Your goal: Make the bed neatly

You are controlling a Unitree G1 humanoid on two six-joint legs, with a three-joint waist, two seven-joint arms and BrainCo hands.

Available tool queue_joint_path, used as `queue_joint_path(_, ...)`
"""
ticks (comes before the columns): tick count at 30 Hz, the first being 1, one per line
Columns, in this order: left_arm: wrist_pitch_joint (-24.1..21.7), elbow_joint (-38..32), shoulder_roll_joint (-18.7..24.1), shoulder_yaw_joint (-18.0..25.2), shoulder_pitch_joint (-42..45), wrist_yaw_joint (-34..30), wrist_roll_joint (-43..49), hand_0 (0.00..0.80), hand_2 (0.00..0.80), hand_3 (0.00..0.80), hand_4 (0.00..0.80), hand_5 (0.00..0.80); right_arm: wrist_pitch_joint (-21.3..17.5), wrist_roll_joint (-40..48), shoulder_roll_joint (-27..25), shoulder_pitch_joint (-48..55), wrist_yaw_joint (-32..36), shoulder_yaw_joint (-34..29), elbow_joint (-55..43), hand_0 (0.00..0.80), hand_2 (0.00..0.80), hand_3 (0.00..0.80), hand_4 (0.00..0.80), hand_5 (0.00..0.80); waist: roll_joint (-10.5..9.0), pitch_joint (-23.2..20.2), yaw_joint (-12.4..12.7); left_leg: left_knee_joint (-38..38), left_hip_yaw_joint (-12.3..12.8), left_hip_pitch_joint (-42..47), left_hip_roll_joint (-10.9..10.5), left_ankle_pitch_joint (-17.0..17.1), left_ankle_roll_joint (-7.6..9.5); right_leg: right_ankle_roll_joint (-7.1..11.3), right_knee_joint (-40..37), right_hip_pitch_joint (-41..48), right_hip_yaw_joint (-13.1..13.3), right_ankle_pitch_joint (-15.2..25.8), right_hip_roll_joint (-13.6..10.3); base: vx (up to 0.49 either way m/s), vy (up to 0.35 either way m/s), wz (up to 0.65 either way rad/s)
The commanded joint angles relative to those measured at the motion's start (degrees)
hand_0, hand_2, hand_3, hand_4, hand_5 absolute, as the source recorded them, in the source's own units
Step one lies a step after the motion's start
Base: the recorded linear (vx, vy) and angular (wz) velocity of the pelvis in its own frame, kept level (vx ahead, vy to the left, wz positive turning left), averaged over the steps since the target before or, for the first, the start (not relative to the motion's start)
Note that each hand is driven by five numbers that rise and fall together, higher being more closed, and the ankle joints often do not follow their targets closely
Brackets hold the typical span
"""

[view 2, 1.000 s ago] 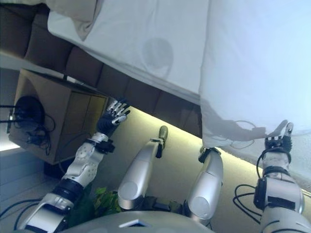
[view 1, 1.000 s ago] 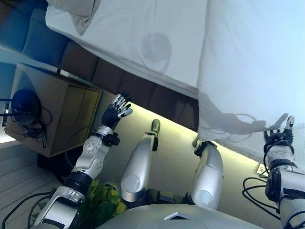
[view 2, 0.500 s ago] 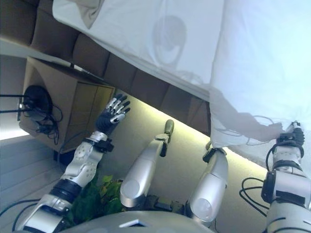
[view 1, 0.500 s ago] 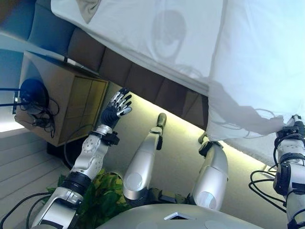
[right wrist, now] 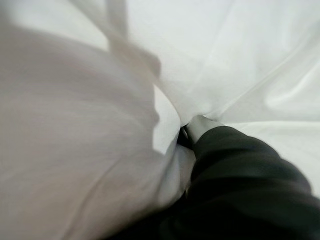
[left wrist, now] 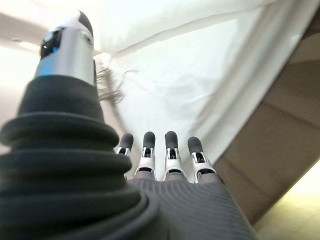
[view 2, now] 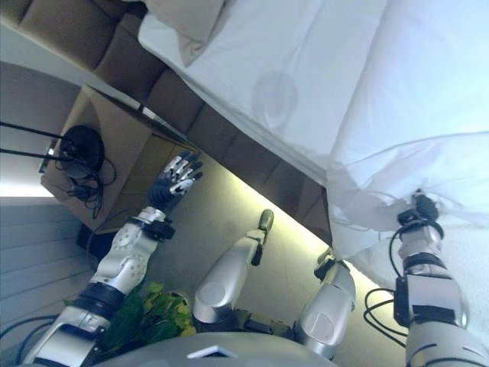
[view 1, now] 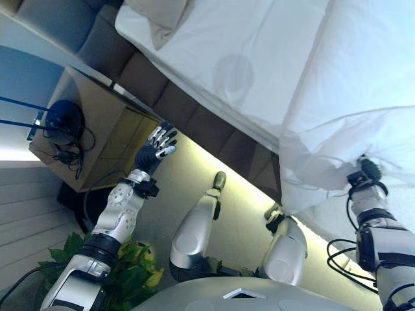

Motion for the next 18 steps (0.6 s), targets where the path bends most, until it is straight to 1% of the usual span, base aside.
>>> queue_joint_path(1, -1.92, -1.02, 0.82, 1.07, 0.72, -2.62, 0.13, 0.0, 0.0, 0.0, 0.0, 0.0, -2.15, -2.71, 6.8, -0.65, 1.51, 4.69, -7.52, 0.8, 0.8, 0.8, 0.8, 0.8, -2.7, -4.05, 4.15, -1.66, 1.71, -1.84, -0.18, 1.39, 0.48, 4.6, -2.02, 6.14, 2.15, 1.14, -3.31, 0.091, 0.039, 0.34)
queue_joint_path(4, -1.92, -0.73, 0.26, 1.61, 1.58, -3.05, 0.78, 0.0, 0.0, 0.0, 0.0, 0.0, -2.04, -5.6, 9.69, -0.54, -0.84, 7.64, -9.27, 0.8, 0.8, 0.8, 0.8, 0.8, -3.1, -4.62, 4.97, -1.79, 1.56, -0.79, -0.34, 1.24, 0.56, 4.61, -2.8, 8.6, 0.82, 1.23, -3.4, 0.091, 0.04, 0.31)
queue_joint_path(6, -2.03, -0.37, -0.67, 2.24, 2.52, -4.08, 1.68, 0.0, 0.0, 0.0, 0.0, 0.0, -1.49, -7.74, 12.55, -0.27, -3.09, 10.95, -10.66, 0.8, 0.8, 0.8, 0.8, 0.8, -3.38, -5.19, 6.19, -2.07, 1.68, 0.32, -0.47, 1.23, 0.56, 4.63, -3.43, 11.03, -0.63, 1.41, -3.74, 0.103, 0.055, 0.33)
queue_joint_path(7, -2.13, -0.35, -0.69, 2.28, 2.61, -4.08, 1.67, 0.0, 0.0, 0.0, 0.0, 0.0, -1.29, -7.97, 12.7, -0.21, -3.1, 11.08, -10.75, 0.8, 0.8, 0.8, 0.8, 0.8, -3.38, -5.2, 6.15, -2.11, 1.64, 0.42, -0.49, 1.24, 0.57, 4.65, -3.5, 11.21, -0.76, 1.43, -3.74, 0.072, 0.048, 0.36)
queue_joint_path(12, -3.13, 0.9, -2.25, 2.68, 3.35, -5.93, 3.16, 0.0, 0.0, 0.0, 0.0, 0.0, 0.61, -12.45, 17.04, 0.03, -5.81, 16.25, -11.52, 0.8, 0.8, 0.8, 0.8, 0.8, -3.5, -5.56, 8.04, -2.14, 1.57, 1.68, -1.11, 1.37, 0.65, 4.51, -3.79, 14.75, -3.48, 1.53, -4.38, 0.058, 0.039, 0.3)
queue_joint_path(15, -3.13, 1.57, -3.15, 2.76, 3.31, -6.43, 4.14, 0.0, 0.0, 0.0, 0.0, 0.0, 0.89, -14.76, 19.83, 0.28, -7.27, 19.81, -11.45, 0.8, 0.8, 0.8, 0.8, 0.8, -3.53, -5.33, 8.97, -1.93, 1.29, 1.96, -1.43, 1.58, 0.52, 4.51, -3.85, 16.22, -4.77, 1.59, -4.58, 0.039, 0.01, 0.35)
queue_joint_path(18, -3.05, 2.83, -3.78, 2.74, 2.75, -6.86, 4.94, 0.0, 0.0, 0.0, 0.0, 0.0, 1.23, -16.32, 22.08, -0.02, -7.49, 22.47, -11.28, 0.8, 0.8, 0.8, 0.8, 0.8, -3.67, -5.04, 9.62, -1.8, 0.98, 1.89, -1.63, 1.92, 0.32, 4.54, -4.09, 17.03, -5.49, 1.66, -4.43, 0.021, -0.016, 0.2)
